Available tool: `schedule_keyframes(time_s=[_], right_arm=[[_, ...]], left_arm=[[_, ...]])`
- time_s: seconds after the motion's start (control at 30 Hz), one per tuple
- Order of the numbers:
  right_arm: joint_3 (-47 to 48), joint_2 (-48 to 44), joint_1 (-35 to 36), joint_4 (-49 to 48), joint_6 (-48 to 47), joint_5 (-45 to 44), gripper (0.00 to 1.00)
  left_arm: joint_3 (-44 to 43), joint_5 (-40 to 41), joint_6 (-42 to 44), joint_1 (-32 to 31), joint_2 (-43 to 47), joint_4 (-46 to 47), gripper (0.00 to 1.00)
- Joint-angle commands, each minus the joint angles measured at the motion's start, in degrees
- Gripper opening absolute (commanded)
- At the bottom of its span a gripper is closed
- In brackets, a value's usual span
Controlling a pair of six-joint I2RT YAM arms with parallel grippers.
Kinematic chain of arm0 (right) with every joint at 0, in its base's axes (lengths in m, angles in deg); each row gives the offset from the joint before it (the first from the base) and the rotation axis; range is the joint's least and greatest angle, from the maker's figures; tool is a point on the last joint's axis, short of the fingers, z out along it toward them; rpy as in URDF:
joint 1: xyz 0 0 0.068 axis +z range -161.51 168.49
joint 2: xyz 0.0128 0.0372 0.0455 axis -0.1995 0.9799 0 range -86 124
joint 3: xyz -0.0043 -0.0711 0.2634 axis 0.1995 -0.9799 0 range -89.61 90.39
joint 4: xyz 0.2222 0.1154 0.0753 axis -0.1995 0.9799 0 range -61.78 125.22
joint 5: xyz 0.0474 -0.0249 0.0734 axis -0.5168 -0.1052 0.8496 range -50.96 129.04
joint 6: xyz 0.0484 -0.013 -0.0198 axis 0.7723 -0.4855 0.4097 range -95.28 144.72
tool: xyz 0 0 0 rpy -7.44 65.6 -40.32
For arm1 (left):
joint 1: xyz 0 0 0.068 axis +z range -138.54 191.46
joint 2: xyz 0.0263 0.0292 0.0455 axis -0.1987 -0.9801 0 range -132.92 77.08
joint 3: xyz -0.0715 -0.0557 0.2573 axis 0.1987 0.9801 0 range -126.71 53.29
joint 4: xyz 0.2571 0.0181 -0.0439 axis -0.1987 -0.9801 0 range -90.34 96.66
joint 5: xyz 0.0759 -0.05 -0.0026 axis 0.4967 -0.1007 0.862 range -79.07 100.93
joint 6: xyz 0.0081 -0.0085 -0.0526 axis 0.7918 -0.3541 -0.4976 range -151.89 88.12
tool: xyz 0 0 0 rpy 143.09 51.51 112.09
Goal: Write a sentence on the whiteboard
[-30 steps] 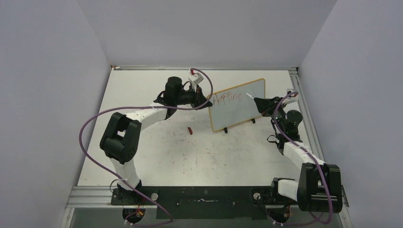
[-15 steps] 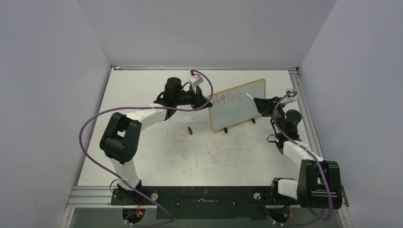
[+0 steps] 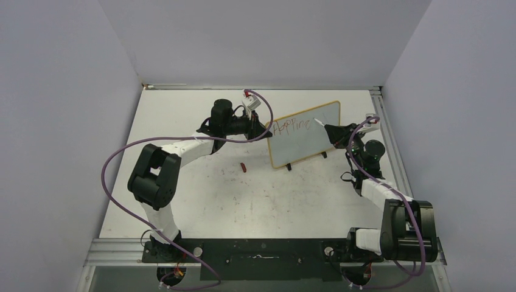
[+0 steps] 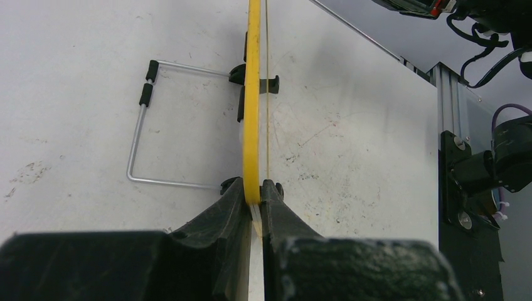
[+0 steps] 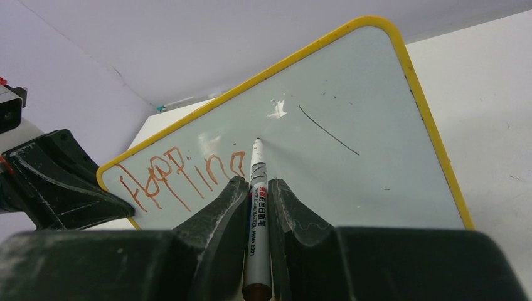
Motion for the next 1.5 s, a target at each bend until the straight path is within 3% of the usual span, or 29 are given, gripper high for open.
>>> schedule_keyframes(time_s=[0.0,0.27,0.77,1.47], right_arm=[[2.63,1.26,0.76,-4.88,-1.61,-0.74,0.05],[3.26,2.09,2.88,-3.26,-3.58,-1.35,0.05],[1.83,-2.45,5.78,8.45,-9.48,-10.92,0.05],[1.17,-4.56,10.23,12.17,-12.96,-13.6,0.05]], left_arm=[[0.51,-1.62,3.1,-0.82,0.56,-0.95,0.0],[0.5,-1.81,2.91,-0.82,0.74,-0.72,0.0],[0.63,-1.92,1.95,-0.79,1.05,0.29,0.0],[0.68,-2.1,1.42,-0.73,1.43,0.89,0.0]])
